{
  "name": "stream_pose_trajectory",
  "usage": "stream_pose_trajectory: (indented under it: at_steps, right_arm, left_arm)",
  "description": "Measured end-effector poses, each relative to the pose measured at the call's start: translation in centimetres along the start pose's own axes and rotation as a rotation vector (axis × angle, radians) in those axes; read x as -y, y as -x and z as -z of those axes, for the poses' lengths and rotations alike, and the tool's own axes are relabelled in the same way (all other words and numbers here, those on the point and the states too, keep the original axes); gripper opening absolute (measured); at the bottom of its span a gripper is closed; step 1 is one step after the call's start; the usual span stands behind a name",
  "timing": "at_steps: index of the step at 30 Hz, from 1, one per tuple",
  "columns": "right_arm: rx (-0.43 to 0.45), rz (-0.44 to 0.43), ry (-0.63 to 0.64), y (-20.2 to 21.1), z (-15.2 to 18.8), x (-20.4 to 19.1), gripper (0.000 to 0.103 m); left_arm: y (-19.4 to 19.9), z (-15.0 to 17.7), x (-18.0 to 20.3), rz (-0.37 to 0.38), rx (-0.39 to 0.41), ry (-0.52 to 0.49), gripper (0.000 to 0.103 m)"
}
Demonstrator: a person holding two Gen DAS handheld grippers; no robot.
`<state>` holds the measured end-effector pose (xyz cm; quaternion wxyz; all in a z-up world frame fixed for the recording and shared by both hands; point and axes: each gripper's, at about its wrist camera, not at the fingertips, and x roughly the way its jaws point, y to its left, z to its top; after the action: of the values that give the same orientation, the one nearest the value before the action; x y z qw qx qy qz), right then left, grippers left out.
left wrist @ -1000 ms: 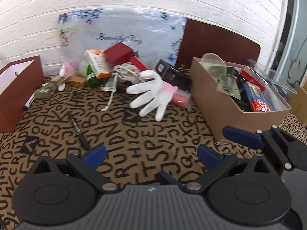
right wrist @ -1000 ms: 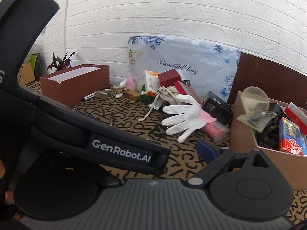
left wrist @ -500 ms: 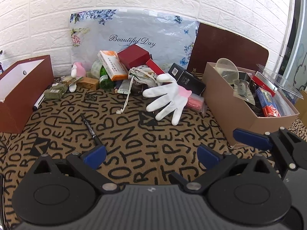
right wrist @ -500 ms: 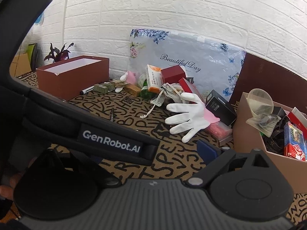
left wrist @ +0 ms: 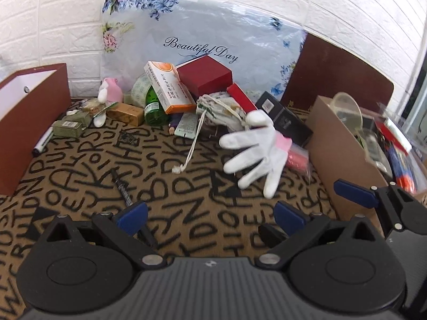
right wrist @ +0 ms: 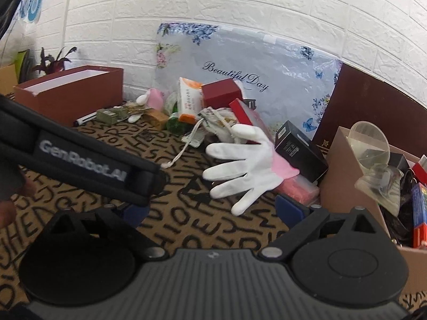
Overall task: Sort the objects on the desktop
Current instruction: 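Reach both grippers toward the white floral cloth pouch behind the glove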
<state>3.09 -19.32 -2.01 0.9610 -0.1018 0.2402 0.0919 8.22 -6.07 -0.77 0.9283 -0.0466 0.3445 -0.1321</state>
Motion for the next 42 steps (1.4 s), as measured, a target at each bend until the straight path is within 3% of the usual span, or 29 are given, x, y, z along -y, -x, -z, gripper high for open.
stream_pose_trajectory:
  at_steps: [8, 12, 14, 17, 25, 27, 28, 29, 32, 37, 42]
  right_arm:
    - [0.126, -0.018, 0.066, -5.2, -3.9, 2.4, 0.094]
    - [0.145, -0.073, 0.114, -8.0, -5.3, 2.1, 0.076]
    - [0.151, -0.072, 0.16, -9.6, -5.6, 1.6, 0.064]
    - [0.143, -0.072, 0.198, -11.8, -5.9, 1.2, 0.055]
    - [0.134, -0.021, 0.305, -15.7, -5.4, 0.3, 0.057]
    - [0.142, 0.008, 0.345, -16.2, -5.1, -0.2, 0.057]
    - [0.143, 0.019, 0.361, -16.4, -5.1, -0.4, 0.056]
    - [0.138, 0.029, 0.371, -16.6, -5.0, -0.5, 0.045]
    - [0.126, 0.035, 0.353, -16.5, -5.2, -0.4, 0.029]
    - [0.134, 0.007, 0.329, -13.5, -5.7, -0.3, 0.023]
    - [0.145, -0.075, 0.275, -8.3, -6.0, -0.2, 0.022]
  left_arm:
    - [-3.8, -5.6, -1.0, 0.05, 0.076, 0.08, 0.102]
    - [-6.5, -8.2, -1.3, 0.09, 0.077, 0.123, 0.096]
    - [-8.0, -9.1, -1.2, 0.105, 0.06, 0.111, 0.089]
    - [-10.3, -9.9, -1.3, 0.117, 0.032, 0.099, 0.075]
    - [-14.7, -10.4, -2.1, 0.148, -0.008, 0.136, 0.074]
    - [-15.1, -10.6, -2.4, 0.179, -0.004, 0.163, 0.064]
    - [-15.1, -10.7, -2.4, 0.198, -0.008, 0.173, 0.049]
    - [-15.1, -10.7, -2.3, 0.205, -0.017, 0.179, 0.042]
    - [-14.5, -10.4, -2.0, 0.194, -0.016, 0.166, 0.032]
    - [-10.7, -9.7, -1.2, 0.198, 0.017, 0.147, 0.026]
    - [-5.0, -7.7, 0.0, 0.172, 0.045, 0.108, 0.025]
